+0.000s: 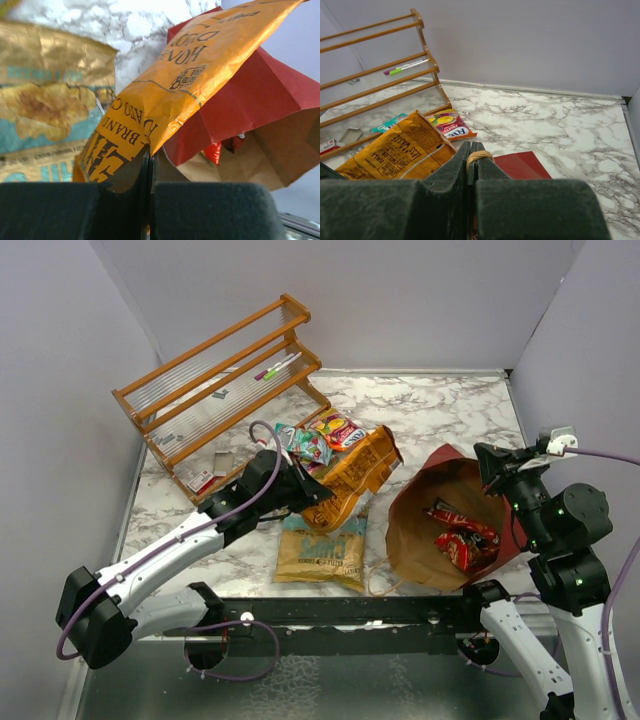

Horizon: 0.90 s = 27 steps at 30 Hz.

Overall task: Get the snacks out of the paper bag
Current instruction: Place the snack at the center of the board.

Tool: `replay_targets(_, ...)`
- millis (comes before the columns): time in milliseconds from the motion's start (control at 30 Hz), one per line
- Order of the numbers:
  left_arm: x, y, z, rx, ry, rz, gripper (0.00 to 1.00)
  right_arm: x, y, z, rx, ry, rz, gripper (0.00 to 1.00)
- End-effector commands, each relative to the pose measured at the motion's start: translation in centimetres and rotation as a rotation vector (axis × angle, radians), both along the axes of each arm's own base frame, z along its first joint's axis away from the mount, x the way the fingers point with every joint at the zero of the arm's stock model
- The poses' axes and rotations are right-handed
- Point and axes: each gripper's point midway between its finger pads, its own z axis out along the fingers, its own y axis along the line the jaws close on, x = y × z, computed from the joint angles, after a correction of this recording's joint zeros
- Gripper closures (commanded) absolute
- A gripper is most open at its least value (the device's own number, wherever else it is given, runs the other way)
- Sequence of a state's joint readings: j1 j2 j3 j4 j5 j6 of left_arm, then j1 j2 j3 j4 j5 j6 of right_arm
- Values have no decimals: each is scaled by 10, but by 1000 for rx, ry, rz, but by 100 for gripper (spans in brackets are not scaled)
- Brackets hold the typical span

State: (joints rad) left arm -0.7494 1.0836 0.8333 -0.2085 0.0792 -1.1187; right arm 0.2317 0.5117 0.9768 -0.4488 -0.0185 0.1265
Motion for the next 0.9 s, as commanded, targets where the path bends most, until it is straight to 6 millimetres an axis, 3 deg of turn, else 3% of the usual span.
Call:
replay_targets(0,-3,-8,34,-278,68,78,100,-5,-5,16,8,-67,-21,98)
replay_targets(233,-11,39,-53,-162,259,335,100,-6,-2,19,19,-70,-5,98)
replay_targets(367,-18,57,-87,-114,325,421,100,-4,1,18,25,-65,7,98)
replay_targets(533,-15,79,-114,24,299,486,100,-1,3,16,28,-56,15,98)
replay_targets(867,-2,93,-141,271,212,416,100,0,3,18,25,-54,12,98)
